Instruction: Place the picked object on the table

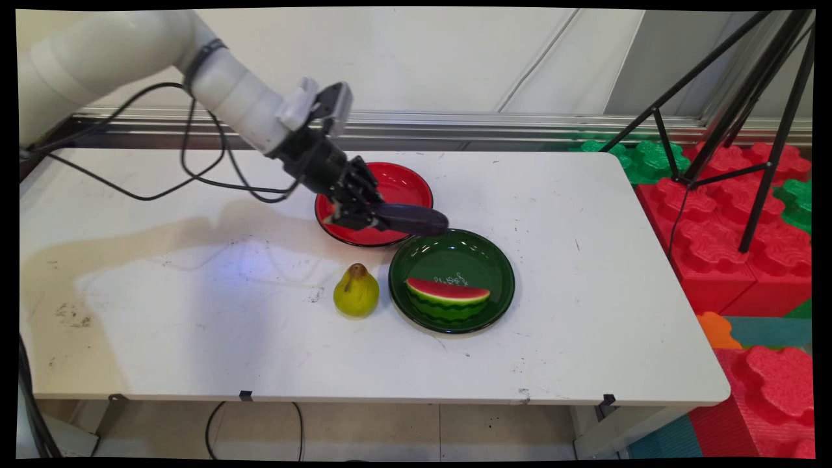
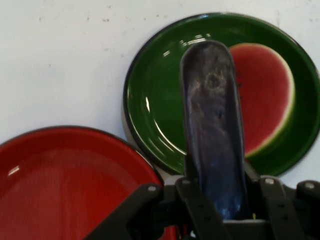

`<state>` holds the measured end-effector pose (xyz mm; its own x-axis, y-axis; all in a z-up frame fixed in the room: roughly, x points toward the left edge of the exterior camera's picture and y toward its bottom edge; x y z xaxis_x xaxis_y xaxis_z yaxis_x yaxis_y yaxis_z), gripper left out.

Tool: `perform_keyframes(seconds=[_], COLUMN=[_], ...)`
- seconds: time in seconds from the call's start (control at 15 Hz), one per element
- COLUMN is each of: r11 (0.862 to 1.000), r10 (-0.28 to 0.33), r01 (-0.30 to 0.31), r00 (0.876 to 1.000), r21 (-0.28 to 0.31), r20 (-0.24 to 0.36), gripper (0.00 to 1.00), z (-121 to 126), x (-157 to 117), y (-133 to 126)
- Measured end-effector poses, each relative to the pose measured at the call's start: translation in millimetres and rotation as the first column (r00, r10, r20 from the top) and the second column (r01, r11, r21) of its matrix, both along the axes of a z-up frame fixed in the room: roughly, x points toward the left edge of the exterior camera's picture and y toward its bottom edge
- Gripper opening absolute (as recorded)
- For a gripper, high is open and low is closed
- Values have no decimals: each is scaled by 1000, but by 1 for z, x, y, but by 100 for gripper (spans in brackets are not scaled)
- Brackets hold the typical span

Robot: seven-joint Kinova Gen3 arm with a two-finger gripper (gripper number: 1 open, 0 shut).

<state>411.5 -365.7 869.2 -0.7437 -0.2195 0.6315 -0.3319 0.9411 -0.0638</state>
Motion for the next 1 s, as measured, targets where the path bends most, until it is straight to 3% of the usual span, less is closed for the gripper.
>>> perform_keyframes(seconds=[0.53,1.0], r11=[999,992], r10=[2,39], r01=[-3,-48], r00=[1000,996], r21=[32,113], r20=[31,85], gripper=[0,0], z=[23,12], x=[63,113], y=[41,80])
